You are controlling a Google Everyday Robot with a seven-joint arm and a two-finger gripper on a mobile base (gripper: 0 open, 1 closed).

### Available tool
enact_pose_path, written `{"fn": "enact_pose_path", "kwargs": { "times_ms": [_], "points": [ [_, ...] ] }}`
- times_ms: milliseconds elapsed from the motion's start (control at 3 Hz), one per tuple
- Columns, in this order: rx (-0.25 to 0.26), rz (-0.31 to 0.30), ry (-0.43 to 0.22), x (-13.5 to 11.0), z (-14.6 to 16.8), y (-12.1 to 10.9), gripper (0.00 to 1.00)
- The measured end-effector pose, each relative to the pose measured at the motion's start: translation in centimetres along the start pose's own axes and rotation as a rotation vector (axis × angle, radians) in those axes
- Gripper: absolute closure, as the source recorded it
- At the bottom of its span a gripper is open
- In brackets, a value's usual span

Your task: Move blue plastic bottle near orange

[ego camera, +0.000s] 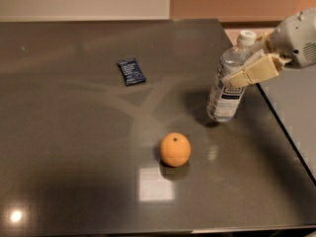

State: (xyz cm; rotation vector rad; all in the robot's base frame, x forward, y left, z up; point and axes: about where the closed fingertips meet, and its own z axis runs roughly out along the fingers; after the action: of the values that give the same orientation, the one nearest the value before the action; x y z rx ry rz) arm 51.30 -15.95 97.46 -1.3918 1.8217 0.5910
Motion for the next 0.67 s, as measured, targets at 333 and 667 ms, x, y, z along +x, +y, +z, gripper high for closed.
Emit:
{"fn": "enact_pose_path", "kwargs": {
  "times_ms": [333, 667],
  "points": [
    [-0.016, -0.031, 0.005, 0.0, 0.1, 2.6, 1.0],
    [-0.029, -0.046, 0.018, 0.4, 0.4, 4.6, 1.0]
  ]
}}
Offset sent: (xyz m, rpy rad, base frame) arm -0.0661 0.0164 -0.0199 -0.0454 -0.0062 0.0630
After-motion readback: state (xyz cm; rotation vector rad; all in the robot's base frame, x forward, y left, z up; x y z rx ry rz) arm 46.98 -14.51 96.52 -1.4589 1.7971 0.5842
